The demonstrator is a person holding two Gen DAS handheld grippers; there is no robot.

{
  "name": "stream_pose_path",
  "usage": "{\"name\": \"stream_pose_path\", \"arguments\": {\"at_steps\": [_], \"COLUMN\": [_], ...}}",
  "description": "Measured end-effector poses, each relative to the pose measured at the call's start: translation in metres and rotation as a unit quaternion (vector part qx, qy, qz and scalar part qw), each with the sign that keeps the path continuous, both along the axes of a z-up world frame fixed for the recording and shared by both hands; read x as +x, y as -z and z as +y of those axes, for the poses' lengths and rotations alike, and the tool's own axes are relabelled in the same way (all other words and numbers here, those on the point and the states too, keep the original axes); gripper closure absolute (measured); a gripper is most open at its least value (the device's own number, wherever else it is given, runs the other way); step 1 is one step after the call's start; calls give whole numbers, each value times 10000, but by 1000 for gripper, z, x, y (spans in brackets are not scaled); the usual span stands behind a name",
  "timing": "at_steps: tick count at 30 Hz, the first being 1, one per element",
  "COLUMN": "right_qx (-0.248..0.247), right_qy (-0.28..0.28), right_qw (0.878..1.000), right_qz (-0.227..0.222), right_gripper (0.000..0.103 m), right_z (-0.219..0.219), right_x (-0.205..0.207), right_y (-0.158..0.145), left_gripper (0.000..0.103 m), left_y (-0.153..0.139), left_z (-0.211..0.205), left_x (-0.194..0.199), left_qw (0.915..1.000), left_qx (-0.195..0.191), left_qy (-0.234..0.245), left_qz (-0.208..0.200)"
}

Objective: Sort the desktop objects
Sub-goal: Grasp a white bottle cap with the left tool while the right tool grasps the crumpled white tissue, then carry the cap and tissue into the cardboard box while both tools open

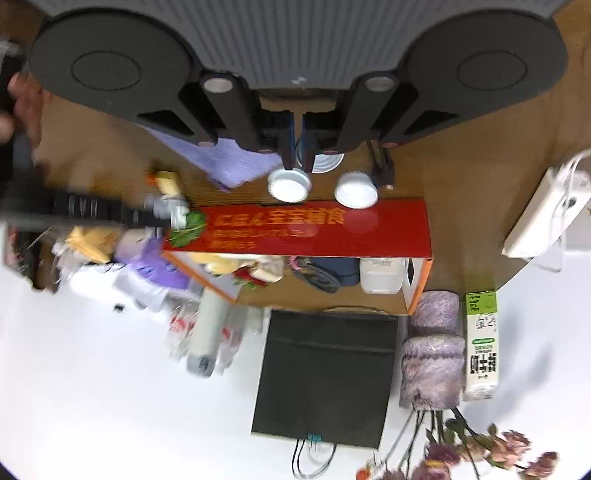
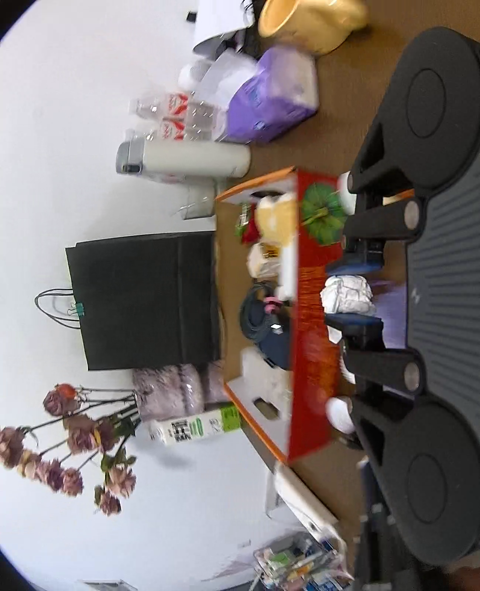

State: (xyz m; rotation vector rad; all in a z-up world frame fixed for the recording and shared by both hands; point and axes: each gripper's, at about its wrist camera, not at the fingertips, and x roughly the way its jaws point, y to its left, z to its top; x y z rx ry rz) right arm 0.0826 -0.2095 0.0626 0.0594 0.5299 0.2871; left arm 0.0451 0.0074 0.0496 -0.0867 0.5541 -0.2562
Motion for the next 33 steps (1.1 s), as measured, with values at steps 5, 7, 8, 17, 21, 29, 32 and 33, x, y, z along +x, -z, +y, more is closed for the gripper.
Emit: {"name": "stream_pose_path", "arguments": {"at_steps": [5, 7, 8, 17, 21, 29, 32, 33], "right_qx": [-2, -72, -123, -417, -495, -690, -771, -810], "right_qy": [5, -32, -38, 27, -98, -389, -450, -459], "right_qw": [9997, 9995, 9994, 9980, 9976, 9964, 9956, 9952], "right_qz": [262, 290, 308, 467, 466, 300, 284, 294], "right_gripper": [83, 83, 83, 83, 81, 59, 54, 55], "right_z": [-8, -8, -8, -11, -4, 5, 9, 10], "right_x": [-69, -96, -110, -160, -158, -164, -166, -166], "right_y": [18, 27, 31, 52, 55, 52, 52, 53], "left_gripper": [99, 99, 99, 99, 97, 49, 49, 50], "left_y": [-4, 2, 5, 41, 48, 40, 41, 43], "left_z": [-15, -21, -22, -34, -31, -19, -17, -18], "left_x": [-60, -79, -87, -128, -130, -138, -137, -135], "left_qw": [9997, 9994, 9992, 9955, 9963, 9973, 9971, 9970], "left_qx": [59, 217, 280, 795, 705, 710, 701, 716], "left_qy": [219, 236, 240, 394, 420, 202, 232, 226], "left_qz": [27, 142, 176, 323, 273, 63, 156, 206]}}
